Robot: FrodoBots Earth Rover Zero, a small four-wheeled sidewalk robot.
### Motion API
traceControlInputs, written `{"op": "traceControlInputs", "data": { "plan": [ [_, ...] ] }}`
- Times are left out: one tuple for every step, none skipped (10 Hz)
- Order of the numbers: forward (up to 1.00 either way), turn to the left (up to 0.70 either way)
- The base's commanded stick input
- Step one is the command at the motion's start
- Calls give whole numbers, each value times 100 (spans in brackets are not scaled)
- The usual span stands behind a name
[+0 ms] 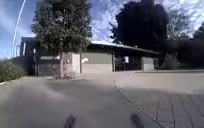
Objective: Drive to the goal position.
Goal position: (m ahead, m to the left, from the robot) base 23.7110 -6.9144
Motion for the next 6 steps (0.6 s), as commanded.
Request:
{"op": "traceControlInputs", "data": {
  "plan": [
    [100, 0],
    [100, 0],
    [100, 0],
    [100, 0],
    [100, 0],
    [100, 0]
  ]
}}
